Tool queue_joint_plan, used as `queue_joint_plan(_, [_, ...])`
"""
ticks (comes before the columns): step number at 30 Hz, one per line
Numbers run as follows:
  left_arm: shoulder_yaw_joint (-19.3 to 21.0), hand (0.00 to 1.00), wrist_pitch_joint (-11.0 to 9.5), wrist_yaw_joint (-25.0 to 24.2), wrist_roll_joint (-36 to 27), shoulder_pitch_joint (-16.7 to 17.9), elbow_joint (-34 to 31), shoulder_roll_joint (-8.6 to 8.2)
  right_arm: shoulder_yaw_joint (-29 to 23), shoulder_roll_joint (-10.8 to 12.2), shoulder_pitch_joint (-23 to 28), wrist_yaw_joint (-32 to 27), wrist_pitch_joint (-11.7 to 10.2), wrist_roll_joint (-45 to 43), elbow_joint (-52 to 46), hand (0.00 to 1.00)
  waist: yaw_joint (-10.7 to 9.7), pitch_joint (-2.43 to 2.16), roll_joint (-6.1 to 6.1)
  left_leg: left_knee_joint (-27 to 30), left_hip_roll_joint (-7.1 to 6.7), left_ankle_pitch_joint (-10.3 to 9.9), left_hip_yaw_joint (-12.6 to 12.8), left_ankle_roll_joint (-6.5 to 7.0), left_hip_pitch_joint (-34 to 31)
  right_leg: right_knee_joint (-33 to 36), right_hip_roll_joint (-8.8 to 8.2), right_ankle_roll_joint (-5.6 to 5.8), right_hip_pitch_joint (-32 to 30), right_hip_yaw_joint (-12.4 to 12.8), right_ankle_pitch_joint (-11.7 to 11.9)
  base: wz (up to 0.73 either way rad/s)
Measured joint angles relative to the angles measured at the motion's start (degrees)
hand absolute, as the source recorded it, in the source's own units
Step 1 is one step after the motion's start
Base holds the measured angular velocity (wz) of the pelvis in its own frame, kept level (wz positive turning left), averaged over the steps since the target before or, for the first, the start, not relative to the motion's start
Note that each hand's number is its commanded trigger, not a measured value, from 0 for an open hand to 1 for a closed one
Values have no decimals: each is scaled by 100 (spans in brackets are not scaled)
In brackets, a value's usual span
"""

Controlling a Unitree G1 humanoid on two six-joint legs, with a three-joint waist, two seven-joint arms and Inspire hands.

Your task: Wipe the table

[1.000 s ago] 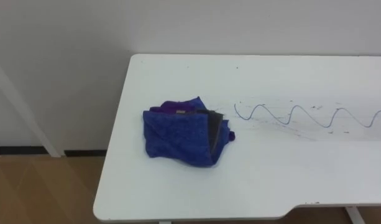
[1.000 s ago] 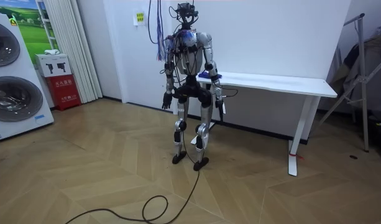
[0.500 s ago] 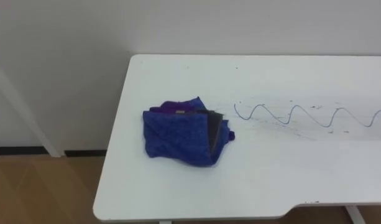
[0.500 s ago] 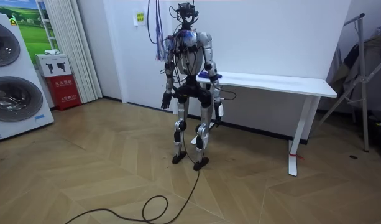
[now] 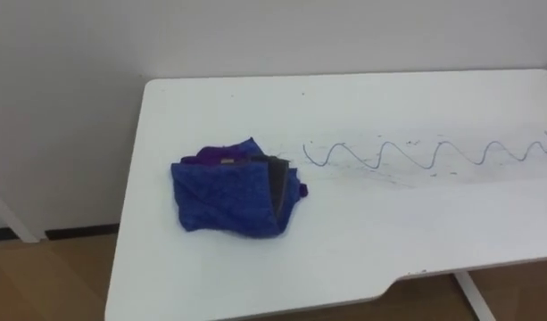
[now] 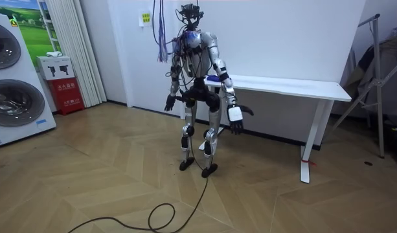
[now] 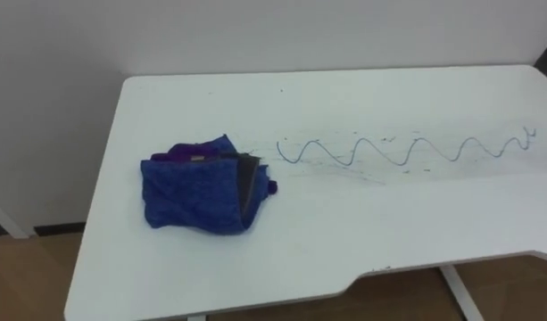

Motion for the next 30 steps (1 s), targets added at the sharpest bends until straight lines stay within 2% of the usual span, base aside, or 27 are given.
queue_joint_plan(1, [-7, 0, -26, 65, -2, -7, 0, 1, -88, -84, -108, -203, -4, 3, -179, 0, -16, 0, -19, -1, 6, 0, 56, 0, -11, 64, 3, 1, -41, 33, 1, -20])
queue_joint_plan(3, [-18, 0, -53, 98, -10, -54, -1, 18, -120, -147, -245, -481, -120, -13, -501, 0, -25, 11, -40, -4, 13, 0, 114, 0, -11, 69, 19, -1, -59, 89, 11, -17])
queue_joint_plan(5, [-41, 0, -87, 101, -16, -73, -46, 24, -101, -170, -400, -735, -130, -69, -974, 0, -29, 9, -34, -21, 25, -1, 157, 0, -12, 71, 31, -8, -87, 110, 34, -16])
queue_joint_plan(8, [-323, 0, -204, 177, -10, -91, -58, 74, -96, -170, -654, -1071, -232, -333, -1928, 0, -32, 6, -1, -12, 44, -4, 229, -4, -98, 79, 48, -19, -215, 139, 69, -9])
queue_joint_plan(9, [-401, 0, -270, 189, -11, -94, -60, 70, -89, -157, -694, -1247, -250, -537, -2497, 0, 5, 3, 33, -12, 44, -3, 257, -5, -124, 104, 51, -19, -252, 159, 71, -13])
queue_joint_plan(10, [-437, 0, -318, 189, -10, -93, -59, 49, 29, -153, -709, -1397, -311, -761, -3169, 0, 6, 21, 92, -5, 38, -3, 298, -5, -119, 152, 67, -19, -270, 174, 71, -15])
queue_joint_plan(11, [-472, 0, -325, 192, -11, -80, -59, 49, 109, -151, -703, -1460, -364, -920, -3492, 0, 5, 14, 90, 0, 27, -3, 298, -5, -120, 156, 67, -20, -277, 172, 70, -14])
queue_joint_plan(13, [-648, 0, -344, 198, -2, -49, -88, 49, 436, -74, -698, -1673, -501, -1619, -4833, 0, 3, 25, 149, 17, 28, -1, 303, -10, -191, 162, 73, -22, -369, 171, 71, -4])
queue_joint_plan(15, [-747, 0, -405, 206, -11, -51, -116, 41, 696, 5, -700, -1744, -561, -1946, -5765, 0, 38, 30, 176, 30, 31, 6, 314, -20, -224, 164, 76, -27, -402, 170, 74, 0])
queue_joint_plan(17, [-920, 0, -451, 276, -67, -43, -115, 56, 989, 8, -710, -1767, -685, -2352, -6357, 0, 130, 30, 170, 73, 37, 8, 320, -23, -212, 163, 79, -28, -372, 173, 74, 0])
queue_joint_plan(19, [-1044, 0, -537, 327, -118, -42, -123, 69, 1298, 12, -744, -1879, -759, -2963, -6819, 0, 355, 21, 153, 84, 47, 8, 327, -23, -213, 162, 81, -28, -343, 152, 74, 0])
queue_joint_plan(22, [-1165, 0, -553, 331, -135, -37, -77, 15, 1769, 23, -1012, -1901, -818, -3634, -7049, 0, 548, 42, 136, 99, 62, 8, 301, -23, -231, 155, 64, -32, -363, 131, 76, 0])
queue_joint_plan(25, [-1292, 0, -579, 331, -126, -62, -78, -31, 2196, 36, -1199, -1844, -827, -3995, -7645, 0, 709, 40, 151, 104, 57, 8, 269, -23, -304, 155, 28, -31, -383, -5, 76, 13])
queue_joint_plan(27, [-1335, 0, -585, 337, -141, -63, -82, -35, 2471, 50, -1321, -1788, -924, -4221, -7841, 0, 814, 41, 159, 107, 56, 8, 251, -22, -309, 150, 26, -31, -378, -24, 76, 8])
queue_joint_plan(30, [-1625, 0, -583, 337, -148, -74, -95, -23, 3066, 94, -1413, -1625, -997, -4376, -8025, 0, 952, 34, 194, 118, 59, 8, 195, -23, -333, 121, 24, -31, -361, -82, 76, 12])
